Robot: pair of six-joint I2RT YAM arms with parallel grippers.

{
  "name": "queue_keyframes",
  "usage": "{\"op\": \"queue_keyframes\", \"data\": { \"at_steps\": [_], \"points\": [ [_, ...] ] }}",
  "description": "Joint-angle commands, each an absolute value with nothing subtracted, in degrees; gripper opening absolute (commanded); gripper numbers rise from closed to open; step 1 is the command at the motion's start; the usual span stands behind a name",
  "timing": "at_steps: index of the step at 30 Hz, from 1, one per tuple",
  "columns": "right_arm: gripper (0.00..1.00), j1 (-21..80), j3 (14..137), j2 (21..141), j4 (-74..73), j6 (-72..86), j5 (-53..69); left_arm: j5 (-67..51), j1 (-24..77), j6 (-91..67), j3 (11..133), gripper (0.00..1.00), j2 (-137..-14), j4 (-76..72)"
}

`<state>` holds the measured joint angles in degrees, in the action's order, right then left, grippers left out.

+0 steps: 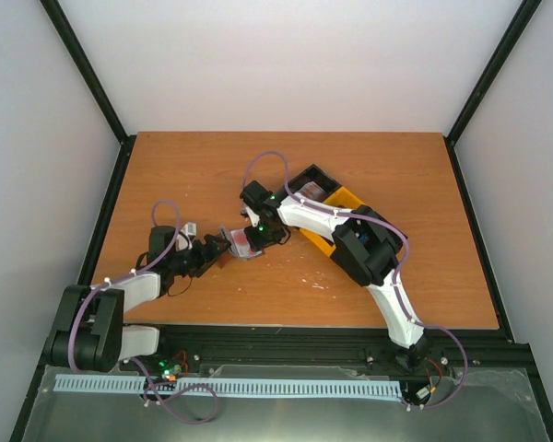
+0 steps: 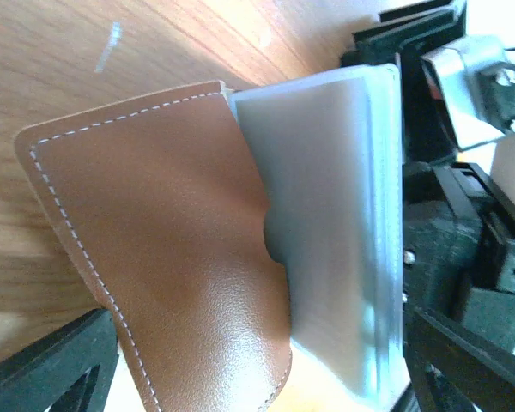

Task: Put the credit cards into the card holder
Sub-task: Close the card holder at the center of the board.

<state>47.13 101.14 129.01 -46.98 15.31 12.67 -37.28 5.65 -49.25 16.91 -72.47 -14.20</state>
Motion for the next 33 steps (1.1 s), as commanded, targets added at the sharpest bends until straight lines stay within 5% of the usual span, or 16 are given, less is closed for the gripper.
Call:
{"op": "queue_keyframes", "data": {
  "at_steps": [1,20,33],
  "points": [
    [0.35,48.3,100.7,132.1,-46.8,15.9,17.5,-47.2,6.1,-47.9,19.4,0.92,-72.6,-20.8],
    [0.35,48.0,101.5,132.3,-46.4,17.6,16.4,-57.6,6.1,-61.8,23.1,0.92,-75.1,-34.6],
    [0.36,47.2,100.8,129.1,-43.9,20.0,14.2,-56.1,6.1,-49.8,27.9,0.86,-83.0,-24.4]
  ]
}}
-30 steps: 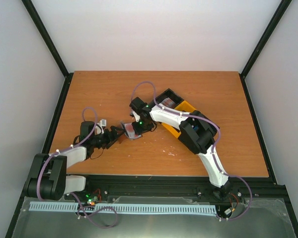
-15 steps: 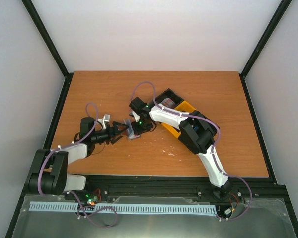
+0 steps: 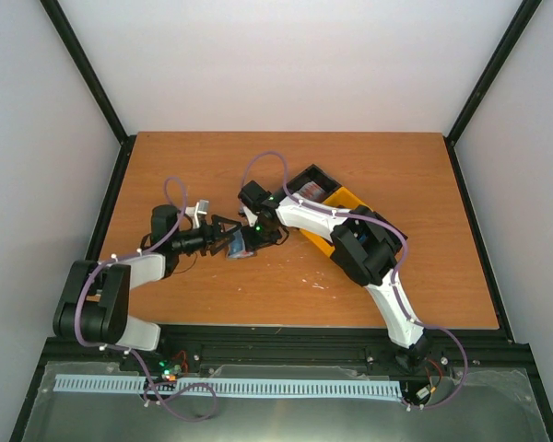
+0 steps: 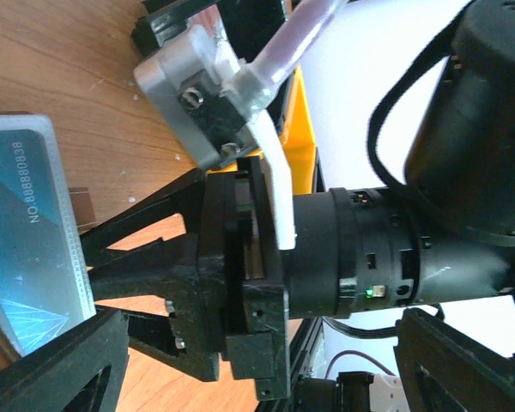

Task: Put the credit cards into the card holder
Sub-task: Close the card holder at the center of the board.

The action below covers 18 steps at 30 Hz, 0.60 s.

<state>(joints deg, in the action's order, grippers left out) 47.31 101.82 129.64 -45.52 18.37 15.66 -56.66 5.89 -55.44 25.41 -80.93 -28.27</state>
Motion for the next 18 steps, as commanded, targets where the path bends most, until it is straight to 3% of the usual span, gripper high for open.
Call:
{"op": "queue_keyframes", "data": {
  "at_steps": [1,11,18],
  "points": [
    [0.36,47.1,100.7,128.7,-43.7,20.1,13.4,-56.3,6.1,-49.2,28.4,0.86,-83.6,-24.0],
    [0.38,46.2,100.6,128.4,-42.4,22.1,12.2,-63.2,6.1,-47.0,31.5,0.81,-89.4,-27.0],
    [0.37,43.2,92.5,121.8,-34.6,26.4,13.0,-67.5,6.2,-44.8,35.1,0.77,-94.3,-25.4]
  ]
}}
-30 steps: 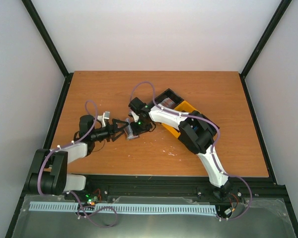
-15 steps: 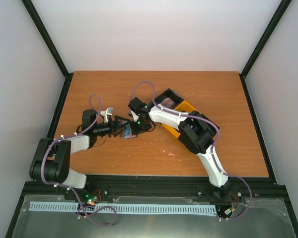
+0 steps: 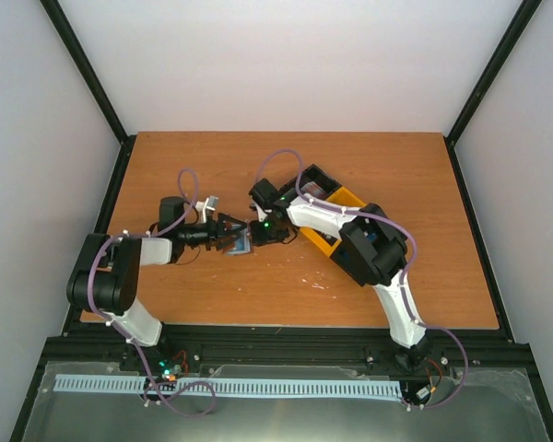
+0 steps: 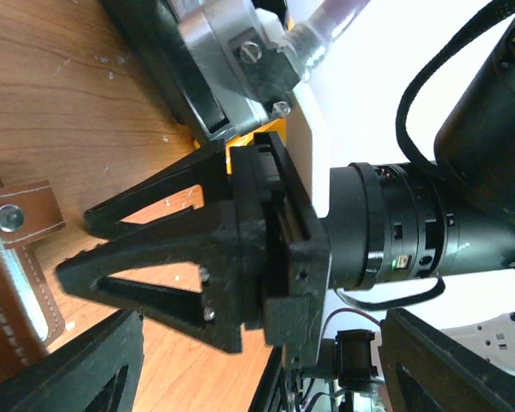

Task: Put the credit cards into the card holder
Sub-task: Close the card holder at the center of the board.

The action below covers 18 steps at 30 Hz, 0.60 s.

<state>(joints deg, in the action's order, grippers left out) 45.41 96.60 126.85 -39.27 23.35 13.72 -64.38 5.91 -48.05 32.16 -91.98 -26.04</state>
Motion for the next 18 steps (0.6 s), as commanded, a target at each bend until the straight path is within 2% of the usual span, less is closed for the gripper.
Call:
{"op": "queue_keyframes", "data": {
  "at_steps": [1,8,18],
  "points": [
    [0.37,42.7,91.2,120.6,-33.1,26.9,13.4,-67.7,6.2,-44.6,35.7,0.76,-94.8,-25.1],
    [0.37,40.0,83.3,112.7,-26.8,30.3,12.3,-67.6,8.0,-43.8,38.7,0.76,-99.3,-23.7],
    [0.38,38.3,81.1,110.9,-26.6,30.8,12.8,-67.2,10.2,-42.1,43.9,0.73,-103.4,-19.5]
  ]
}}
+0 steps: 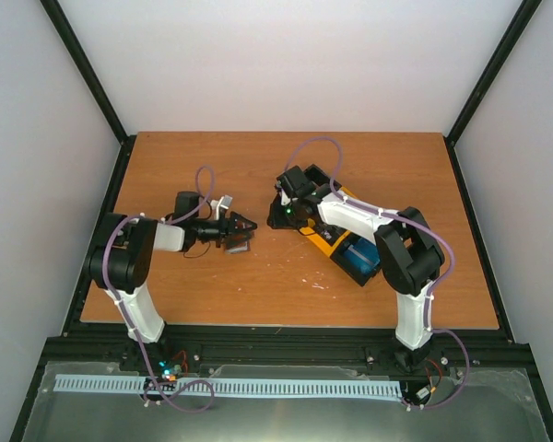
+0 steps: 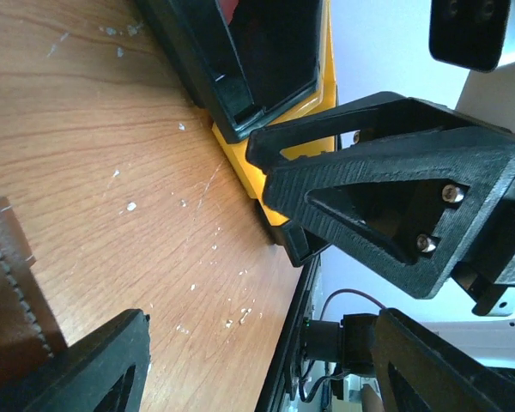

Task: Put the credit cards into the card holder
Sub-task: Close the card holder at the center of the board.

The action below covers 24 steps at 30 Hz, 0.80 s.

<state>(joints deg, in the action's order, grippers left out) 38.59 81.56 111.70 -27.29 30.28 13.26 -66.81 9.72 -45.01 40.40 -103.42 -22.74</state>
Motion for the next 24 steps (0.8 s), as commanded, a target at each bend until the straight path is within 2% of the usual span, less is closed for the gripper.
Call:
{"op": "queue_keyframes", "data": {
  "at_steps": [1,6,13,24],
  "points": [
    [0.38,38.3,81.3,110.9,-26.7,30.6,12.9,-67.2,10.2,-42.0,44.5,0.73,-102.8,-18.6],
    [0.38,38.3,82.2,110.6,-26.7,29.7,13.2,-68.9,10.2,-44.7,47.2,0.74,-99.2,-16.1],
    [0.40,38.3,83.0,110.7,-23.9,27.6,20.6,-65.9,9.4,-35.9,50.9,0.74,-98.3,-6.1],
    [0.38,41.6,75.0,108.0,-13.7,24.9,29.7,-64.5,7.9,-35.5,50.8,0.71,-105.8,-12.6]
  ]
}}
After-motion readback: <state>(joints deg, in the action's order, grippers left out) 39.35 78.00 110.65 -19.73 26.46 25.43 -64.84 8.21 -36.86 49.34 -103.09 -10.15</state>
